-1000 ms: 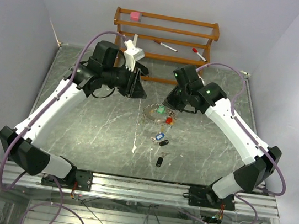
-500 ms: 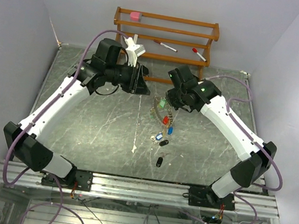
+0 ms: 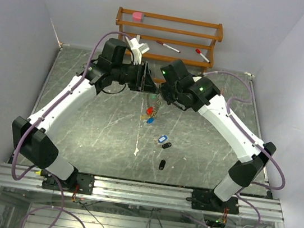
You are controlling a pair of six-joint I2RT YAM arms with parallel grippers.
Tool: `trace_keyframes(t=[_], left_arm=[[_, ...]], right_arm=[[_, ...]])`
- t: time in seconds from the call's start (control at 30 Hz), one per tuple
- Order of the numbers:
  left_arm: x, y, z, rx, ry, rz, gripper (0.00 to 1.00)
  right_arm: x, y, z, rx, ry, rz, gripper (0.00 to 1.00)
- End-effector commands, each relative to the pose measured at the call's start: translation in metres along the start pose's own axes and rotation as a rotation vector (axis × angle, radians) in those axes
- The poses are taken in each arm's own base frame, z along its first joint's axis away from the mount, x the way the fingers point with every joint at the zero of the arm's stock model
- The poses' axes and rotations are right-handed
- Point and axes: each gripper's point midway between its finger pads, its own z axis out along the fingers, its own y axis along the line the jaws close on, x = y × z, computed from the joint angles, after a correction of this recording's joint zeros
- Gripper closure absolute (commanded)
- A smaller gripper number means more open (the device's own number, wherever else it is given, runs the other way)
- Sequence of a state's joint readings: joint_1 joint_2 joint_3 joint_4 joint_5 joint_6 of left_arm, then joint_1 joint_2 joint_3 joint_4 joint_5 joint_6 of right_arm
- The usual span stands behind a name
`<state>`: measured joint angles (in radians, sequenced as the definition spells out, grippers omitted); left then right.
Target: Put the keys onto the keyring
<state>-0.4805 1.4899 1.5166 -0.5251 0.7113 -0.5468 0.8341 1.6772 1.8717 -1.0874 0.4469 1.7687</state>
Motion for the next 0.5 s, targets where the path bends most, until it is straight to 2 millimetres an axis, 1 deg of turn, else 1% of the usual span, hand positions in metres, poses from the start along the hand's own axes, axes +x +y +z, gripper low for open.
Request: trace_keyframes(t=[0.0, 0.17, 0.33, 0.47], left_arm=[[-0.015, -0.008, -0.008, 0.038, -0.04, 0.01, 0.59], [-0.014, -0.007, -0.017, 0.008, -0.052, 0.049, 0.64], [-0.018, -0.007, -0.021, -0.011, -0.07, 0.069, 0.65], [-0.021, -0.002, -0.026, -0.051, -0.082, 0.102, 0.66]], right_arm=[[-0.014, 0.027, -0.02, -0.095, -0.063, 0.038, 1.0], [-0.013, 0.034, -0.027, -0.128, -0.051, 0.033, 1.0], [-0.005, 0.038, -0.031, -0.155, -0.01, 0.036, 1.0], [-0.006, 0.04, -0.038, -0.177, 0.004, 0.048, 1.0]])
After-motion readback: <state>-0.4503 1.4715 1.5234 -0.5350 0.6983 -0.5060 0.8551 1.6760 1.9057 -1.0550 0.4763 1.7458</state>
